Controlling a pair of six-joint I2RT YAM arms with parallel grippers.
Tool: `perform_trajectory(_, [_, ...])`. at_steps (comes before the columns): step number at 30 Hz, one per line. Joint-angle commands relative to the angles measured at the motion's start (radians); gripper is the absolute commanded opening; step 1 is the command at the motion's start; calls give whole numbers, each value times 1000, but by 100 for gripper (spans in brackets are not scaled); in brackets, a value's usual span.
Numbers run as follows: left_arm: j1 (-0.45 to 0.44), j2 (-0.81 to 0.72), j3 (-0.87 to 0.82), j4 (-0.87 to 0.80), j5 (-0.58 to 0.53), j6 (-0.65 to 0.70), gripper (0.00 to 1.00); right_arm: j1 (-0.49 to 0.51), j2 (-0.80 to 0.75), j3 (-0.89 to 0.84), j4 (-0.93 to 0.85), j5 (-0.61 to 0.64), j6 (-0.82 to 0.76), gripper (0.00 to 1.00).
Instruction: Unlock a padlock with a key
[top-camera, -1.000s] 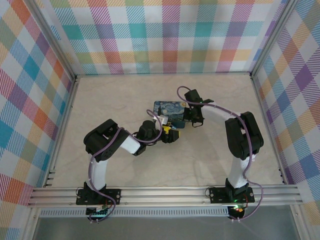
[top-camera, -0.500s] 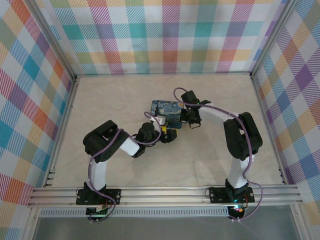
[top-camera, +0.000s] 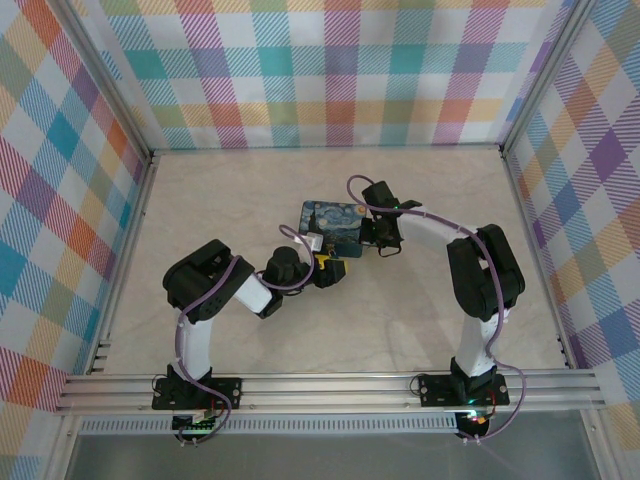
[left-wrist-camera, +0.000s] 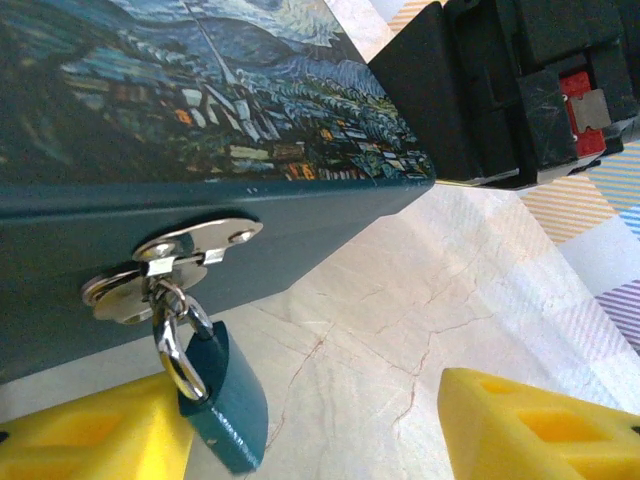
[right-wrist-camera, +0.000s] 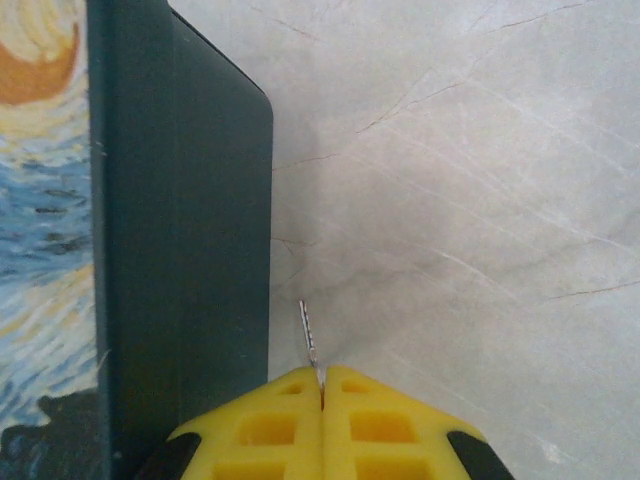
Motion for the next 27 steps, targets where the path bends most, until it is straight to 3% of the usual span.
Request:
perform_trajectory(1, [7,9,37,-26,28,-3,62,10,-1,24,19,-18,2,0])
perform_trajectory(8, [28,11,33,-61,-5,-22,57,13,-9,18,21,-14,-4,0])
perform_trajectory(14, [52,3,1,-71,-49,-39,70,13,-10,16,23,-12,-5,0])
perform_trajectory(27, [46,79,62,26,106,-88,71,27,5,32,29,-22,2,0])
